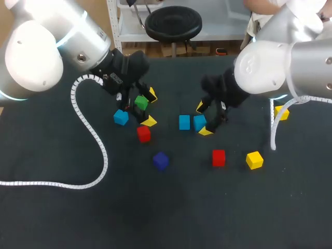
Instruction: Place the blue cubes, place green cubes on the blue cubes, place the yellow cubes on the green cubes, then place the red cubes on the yellow cubes, and place purple cube on the red cubes.
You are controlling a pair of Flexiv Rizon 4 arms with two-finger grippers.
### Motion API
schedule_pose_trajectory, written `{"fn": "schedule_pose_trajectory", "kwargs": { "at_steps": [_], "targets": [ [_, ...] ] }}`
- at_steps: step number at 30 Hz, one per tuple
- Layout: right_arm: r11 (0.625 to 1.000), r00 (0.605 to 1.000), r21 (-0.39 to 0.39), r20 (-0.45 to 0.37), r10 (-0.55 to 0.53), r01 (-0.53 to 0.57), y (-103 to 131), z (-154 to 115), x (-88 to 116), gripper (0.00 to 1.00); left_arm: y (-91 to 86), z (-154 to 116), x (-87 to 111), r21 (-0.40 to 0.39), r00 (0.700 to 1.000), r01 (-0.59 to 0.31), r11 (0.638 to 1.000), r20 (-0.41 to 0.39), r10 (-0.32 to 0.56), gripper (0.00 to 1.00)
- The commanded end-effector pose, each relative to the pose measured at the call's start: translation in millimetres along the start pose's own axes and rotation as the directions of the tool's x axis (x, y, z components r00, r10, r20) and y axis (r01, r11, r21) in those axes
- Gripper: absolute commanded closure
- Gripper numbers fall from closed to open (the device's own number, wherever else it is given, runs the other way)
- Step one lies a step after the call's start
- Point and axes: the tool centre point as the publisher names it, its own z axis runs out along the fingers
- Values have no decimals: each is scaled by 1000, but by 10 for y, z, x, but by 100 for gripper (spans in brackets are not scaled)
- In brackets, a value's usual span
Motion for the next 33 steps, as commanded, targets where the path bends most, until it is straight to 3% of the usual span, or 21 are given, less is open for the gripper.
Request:
{"fn": "schedule_pose_trajectory", "kwargs": {
  "at_steps": [1,3,5,8,15,18,19,33],
  "targets": [
    [1000,1000,8,-7,-12,12,8,-50,-4,0,15,-1,5,3,1000,-2,1000,1,2,0],
    [1000,1000,9,-8,-15,16,-6,-62,-4,3,15,-1,5,3,1000,-2,1000,1,2,0],
    [1000,1000,9,-10,-19,19,-9,-63,-4,15,15,-1,5,3,1000,-2,1000,1,2,0],
    [1000,1000,4,-11,-25,25,-1,-49,-9,44,15,-1,5,3,1000,-2,1000,1,2,0],
    [999,999,-11,-15,-33,33,24,-3,-9,62,15,-1,5,3,1000,-2,1000,1,2,0],
    [1000,1000,-7,-18,-24,24,28,1,-7,85,15,-1,5,3,1000,-2,1000,1,2,0],
    [1000,1000,-2,-19,-17,17,29,2,-7,100,15,-1,5,3,1000,-2,1000,1,2,0],
    [1000,1000,17,-20,-4,4,92,-39,-16,100,15,-1,5,3,1000,-2,1000,1,2,0]
  ]
}}
